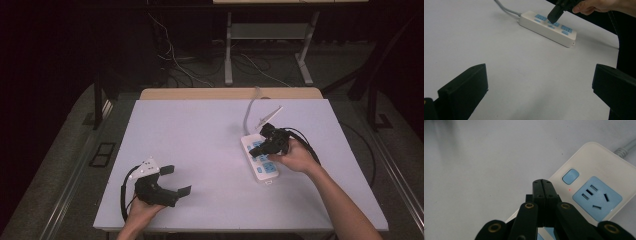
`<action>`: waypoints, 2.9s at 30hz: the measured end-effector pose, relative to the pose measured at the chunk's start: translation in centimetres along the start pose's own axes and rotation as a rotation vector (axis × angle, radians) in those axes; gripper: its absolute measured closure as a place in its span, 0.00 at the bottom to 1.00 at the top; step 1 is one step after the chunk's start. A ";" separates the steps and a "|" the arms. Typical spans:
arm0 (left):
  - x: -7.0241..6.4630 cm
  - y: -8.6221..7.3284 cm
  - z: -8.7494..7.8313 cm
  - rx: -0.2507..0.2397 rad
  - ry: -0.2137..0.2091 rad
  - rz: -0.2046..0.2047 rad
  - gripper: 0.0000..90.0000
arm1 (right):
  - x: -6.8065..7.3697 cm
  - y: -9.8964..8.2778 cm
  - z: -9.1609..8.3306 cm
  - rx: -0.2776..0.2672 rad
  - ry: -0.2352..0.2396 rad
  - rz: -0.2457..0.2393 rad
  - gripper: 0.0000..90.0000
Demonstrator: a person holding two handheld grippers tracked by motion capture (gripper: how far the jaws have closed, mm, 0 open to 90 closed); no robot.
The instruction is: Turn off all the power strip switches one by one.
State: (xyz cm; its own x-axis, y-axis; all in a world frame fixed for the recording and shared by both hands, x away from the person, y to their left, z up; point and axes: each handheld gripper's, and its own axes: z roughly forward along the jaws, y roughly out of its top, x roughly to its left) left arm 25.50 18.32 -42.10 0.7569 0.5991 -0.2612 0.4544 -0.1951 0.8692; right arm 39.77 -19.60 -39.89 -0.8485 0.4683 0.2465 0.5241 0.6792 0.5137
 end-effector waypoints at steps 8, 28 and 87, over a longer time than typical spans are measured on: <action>0.0 0.0 0.0 0.000 0.002 0.004 0.00 | -0.2 -0.2 0.7 0.035 -0.002 0.001 1.00; -0.1 0.0 0.0 0.004 0.002 0.001 0.00 | -1.0 -1.7 0.7 -0.072 0.050 0.033 1.00; 0.0 0.0 0.2 0.006 0.000 -0.002 0.00 | -0.4 -1.4 -4.2 -0.163 -0.034 0.024 1.00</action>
State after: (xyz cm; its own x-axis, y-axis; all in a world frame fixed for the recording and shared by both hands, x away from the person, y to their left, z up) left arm 25.61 18.15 -42.23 0.7559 0.5994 -0.2633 0.4590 -0.1984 0.8660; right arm 39.05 -23.08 -37.22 -0.8314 0.5041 0.2339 0.5232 0.5684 0.6349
